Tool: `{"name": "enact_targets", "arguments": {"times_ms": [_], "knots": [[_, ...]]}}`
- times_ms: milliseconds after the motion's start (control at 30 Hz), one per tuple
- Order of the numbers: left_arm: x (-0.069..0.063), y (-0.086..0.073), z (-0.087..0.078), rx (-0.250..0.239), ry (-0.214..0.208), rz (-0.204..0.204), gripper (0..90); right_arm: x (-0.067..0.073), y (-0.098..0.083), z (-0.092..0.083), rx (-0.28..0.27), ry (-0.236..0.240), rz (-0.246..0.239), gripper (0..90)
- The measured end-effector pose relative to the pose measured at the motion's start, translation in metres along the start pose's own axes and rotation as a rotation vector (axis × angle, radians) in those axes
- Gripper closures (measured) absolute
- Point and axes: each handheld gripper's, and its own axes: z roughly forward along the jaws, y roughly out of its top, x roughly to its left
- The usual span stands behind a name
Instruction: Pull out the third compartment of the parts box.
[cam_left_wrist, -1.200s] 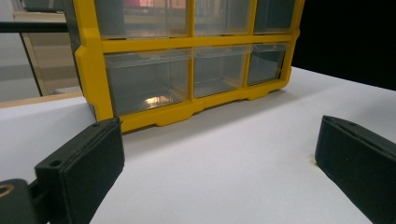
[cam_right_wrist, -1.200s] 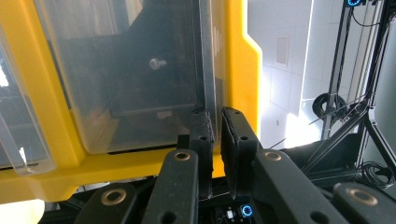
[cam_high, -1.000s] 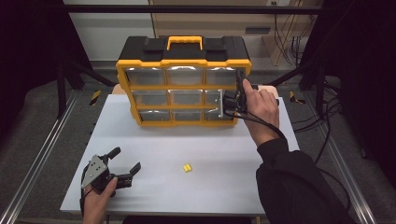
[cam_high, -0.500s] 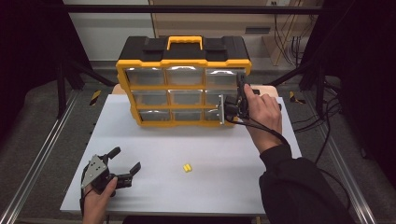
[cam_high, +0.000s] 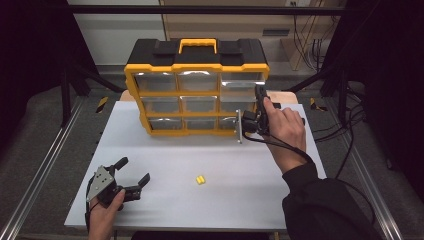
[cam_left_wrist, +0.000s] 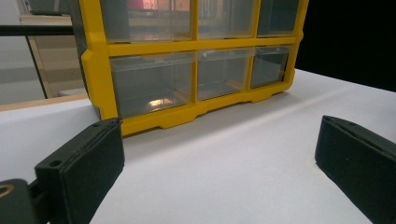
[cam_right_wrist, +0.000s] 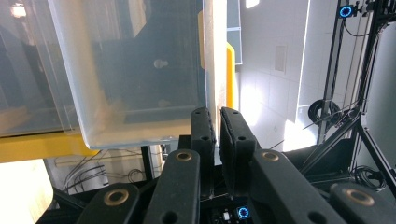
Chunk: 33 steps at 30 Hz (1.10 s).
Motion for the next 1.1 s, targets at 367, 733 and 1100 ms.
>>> {"name": "enact_targets", "arguments": {"times_ms": [367, 733, 1100], "knots": [[0.0, 0.0, -0.001, 0.0, 0.007, 0.002, 1.1, 0.001, 0.001, -0.008, -0.008, -0.003, -0.018, 84.2], [-0.001, 0.0, 0.0, 0.001, 0.003, 0.004, 1.1, -0.003, 0.001, -0.019, -0.017, -0.003, -0.012, 84.3], [-0.001, 0.0, 0.001, 0.002, 0.003, 0.008, 1.1, -0.005, 0.0, -0.03, -0.014, 0.003, 0.002, 84.0]]}}
